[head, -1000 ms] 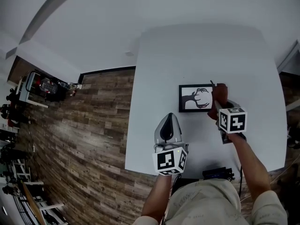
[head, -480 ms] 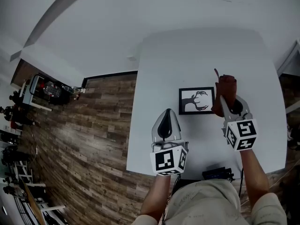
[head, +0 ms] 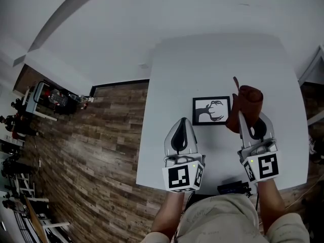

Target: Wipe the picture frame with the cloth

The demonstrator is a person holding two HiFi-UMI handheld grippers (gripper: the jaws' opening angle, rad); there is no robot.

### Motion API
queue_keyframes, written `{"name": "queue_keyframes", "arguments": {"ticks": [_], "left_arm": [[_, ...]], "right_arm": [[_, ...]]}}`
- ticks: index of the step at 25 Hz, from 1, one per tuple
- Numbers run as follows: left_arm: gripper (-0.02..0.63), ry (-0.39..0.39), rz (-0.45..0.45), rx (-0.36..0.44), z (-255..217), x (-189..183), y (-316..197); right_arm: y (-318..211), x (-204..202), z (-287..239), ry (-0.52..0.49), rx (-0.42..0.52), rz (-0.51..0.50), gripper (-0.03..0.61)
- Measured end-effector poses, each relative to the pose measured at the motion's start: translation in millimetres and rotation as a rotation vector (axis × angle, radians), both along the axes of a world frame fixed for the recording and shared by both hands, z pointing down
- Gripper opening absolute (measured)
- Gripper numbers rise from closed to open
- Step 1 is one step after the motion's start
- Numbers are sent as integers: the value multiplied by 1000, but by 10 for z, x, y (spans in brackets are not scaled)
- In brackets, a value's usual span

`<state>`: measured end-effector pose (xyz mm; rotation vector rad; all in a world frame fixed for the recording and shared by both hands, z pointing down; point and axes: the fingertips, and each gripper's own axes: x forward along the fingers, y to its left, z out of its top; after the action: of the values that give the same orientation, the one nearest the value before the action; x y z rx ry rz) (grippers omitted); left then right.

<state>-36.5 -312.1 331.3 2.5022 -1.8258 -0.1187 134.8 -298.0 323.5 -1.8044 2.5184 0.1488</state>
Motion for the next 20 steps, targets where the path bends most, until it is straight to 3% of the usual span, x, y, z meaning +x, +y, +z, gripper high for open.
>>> {"name": "queue_keyframes", "arguments": {"ticks": [5, 20], "left_arm": [[0, -16, 0, 33, -53, 54, 35], [0, -32, -12, 51, -17, 71, 68]], "right_arm": [[140, -23, -136, 4, 124, 16, 91], [111, 8, -33, -8, 85, -3, 87]]}}
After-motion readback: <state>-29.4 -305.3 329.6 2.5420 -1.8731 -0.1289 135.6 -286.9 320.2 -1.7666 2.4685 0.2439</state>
